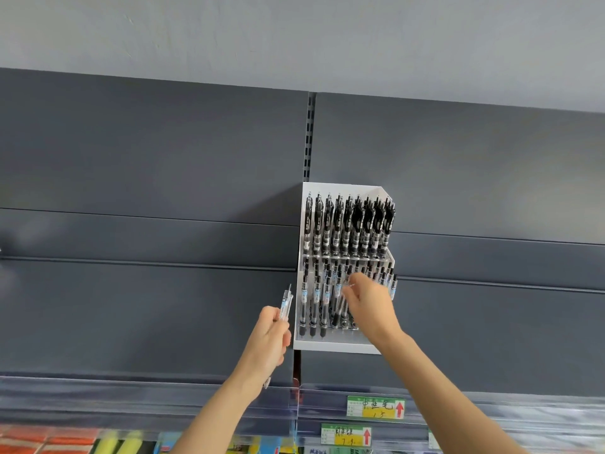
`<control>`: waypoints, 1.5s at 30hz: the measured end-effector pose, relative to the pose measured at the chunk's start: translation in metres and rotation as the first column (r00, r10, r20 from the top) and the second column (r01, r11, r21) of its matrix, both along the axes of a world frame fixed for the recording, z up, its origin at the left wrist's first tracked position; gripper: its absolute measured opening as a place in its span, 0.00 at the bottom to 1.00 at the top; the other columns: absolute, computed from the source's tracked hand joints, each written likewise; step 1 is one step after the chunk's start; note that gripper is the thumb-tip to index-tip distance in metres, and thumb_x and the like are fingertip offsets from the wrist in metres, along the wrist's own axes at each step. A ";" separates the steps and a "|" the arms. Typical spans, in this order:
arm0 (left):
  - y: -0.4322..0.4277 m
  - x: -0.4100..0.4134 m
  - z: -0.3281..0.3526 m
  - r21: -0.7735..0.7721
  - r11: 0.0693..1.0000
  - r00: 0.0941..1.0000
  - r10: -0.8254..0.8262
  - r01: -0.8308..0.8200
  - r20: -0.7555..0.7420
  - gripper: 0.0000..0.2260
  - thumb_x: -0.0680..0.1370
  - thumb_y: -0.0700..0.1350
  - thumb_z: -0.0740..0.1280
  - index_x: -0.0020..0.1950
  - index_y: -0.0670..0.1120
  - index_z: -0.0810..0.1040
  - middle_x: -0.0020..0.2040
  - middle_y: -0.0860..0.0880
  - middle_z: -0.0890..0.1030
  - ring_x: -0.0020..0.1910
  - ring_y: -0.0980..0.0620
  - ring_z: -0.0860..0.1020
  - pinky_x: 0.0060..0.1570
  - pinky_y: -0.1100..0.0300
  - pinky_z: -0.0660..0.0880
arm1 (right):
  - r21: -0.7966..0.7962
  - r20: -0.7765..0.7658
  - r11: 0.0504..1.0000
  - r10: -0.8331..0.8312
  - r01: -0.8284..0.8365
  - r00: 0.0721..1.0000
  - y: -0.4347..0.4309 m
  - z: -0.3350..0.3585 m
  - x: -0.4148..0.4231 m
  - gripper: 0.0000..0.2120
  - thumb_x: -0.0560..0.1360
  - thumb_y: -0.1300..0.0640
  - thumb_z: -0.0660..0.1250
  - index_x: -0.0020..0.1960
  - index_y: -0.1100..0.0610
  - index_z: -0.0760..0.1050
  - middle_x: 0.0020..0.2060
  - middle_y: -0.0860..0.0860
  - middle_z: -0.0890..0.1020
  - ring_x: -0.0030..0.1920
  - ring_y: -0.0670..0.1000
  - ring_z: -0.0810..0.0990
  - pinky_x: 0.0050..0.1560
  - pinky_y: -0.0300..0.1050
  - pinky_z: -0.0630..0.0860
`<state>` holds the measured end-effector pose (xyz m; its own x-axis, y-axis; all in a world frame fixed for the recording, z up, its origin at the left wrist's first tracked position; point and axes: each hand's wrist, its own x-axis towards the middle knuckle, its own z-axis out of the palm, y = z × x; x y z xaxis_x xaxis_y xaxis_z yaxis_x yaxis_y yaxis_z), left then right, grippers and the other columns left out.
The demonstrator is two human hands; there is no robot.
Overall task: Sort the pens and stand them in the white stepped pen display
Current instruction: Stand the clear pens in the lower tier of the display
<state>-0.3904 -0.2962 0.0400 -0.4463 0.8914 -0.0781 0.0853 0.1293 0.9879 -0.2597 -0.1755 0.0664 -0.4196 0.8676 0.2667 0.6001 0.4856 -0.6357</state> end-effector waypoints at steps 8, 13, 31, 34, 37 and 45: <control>-0.001 -0.005 -0.003 0.072 0.996 0.997 0.062 -0.059 -0.038 0.06 0.79 0.37 0.59 0.50 0.44 0.75 0.41 0.49 0.74 0.39 0.56 0.73 0.37 0.66 0.75 | -0.060 0.048 0.997 -0.052 0.055 0.997 -0.003 -0.014 -0.008 0.12 0.79 0.58 0.59 0.59 0.63 0.72 0.45 0.56 0.81 0.40 0.53 0.78 0.45 0.48 0.77; 0.000 -0.001 0.002 0.108 0.991 0.997 0.080 -0.082 0.016 0.09 0.79 0.35 0.60 0.46 0.45 0.77 0.39 0.50 0.76 0.39 0.54 0.75 0.43 0.64 0.78 | -0.064 0.067 0.996 -0.051 0.055 0.996 -0.006 -0.012 -0.006 0.12 0.79 0.58 0.60 0.60 0.62 0.72 0.51 0.56 0.81 0.48 0.54 0.79 0.52 0.49 0.77; 0.014 0.017 0.015 0.124 0.992 0.995 -0.002 -0.010 0.095 0.12 0.76 0.33 0.65 0.40 0.49 0.80 0.39 0.47 0.83 0.39 0.53 0.80 0.40 0.65 0.78 | -0.048 -0.093 0.998 -0.048 0.043 0.994 -0.019 0.011 0.015 0.10 0.77 0.59 0.63 0.52 0.58 0.81 0.46 0.51 0.84 0.45 0.48 0.81 0.51 0.43 0.78; 0.015 0.021 0.020 0.127 0.992 0.993 -0.015 0.000 0.119 0.11 0.76 0.34 0.65 0.41 0.48 0.80 0.39 0.48 0.83 0.38 0.54 0.80 0.37 0.68 0.78 | -0.040 -0.113 0.999 -0.031 0.026 0.993 -0.021 0.013 0.018 0.10 0.77 0.60 0.62 0.54 0.59 0.81 0.46 0.51 0.84 0.44 0.45 0.79 0.48 0.36 0.74; 0.015 0.023 0.024 0.129 0.992 0.988 -0.025 0.006 0.150 0.11 0.76 0.33 0.65 0.41 0.48 0.80 0.37 0.49 0.83 0.37 0.53 0.80 0.37 0.67 0.78 | -0.040 -0.130 0.999 -0.016 0.011 0.991 -0.023 0.015 0.021 0.10 0.77 0.60 0.62 0.54 0.59 0.81 0.46 0.50 0.83 0.43 0.44 0.78 0.47 0.32 0.72; 0.016 0.026 0.024 0.109 0.994 0.995 -0.009 -0.003 0.103 0.06 0.72 0.34 0.70 0.48 0.41 0.81 0.37 0.48 0.82 0.35 0.53 0.79 0.35 0.63 0.77 | -0.081 -0.226 0.996 0.027 -0.046 0.974 -0.030 0.022 0.021 0.09 0.77 0.57 0.64 0.50 0.58 0.81 0.40 0.46 0.81 0.40 0.40 0.78 0.40 0.28 0.71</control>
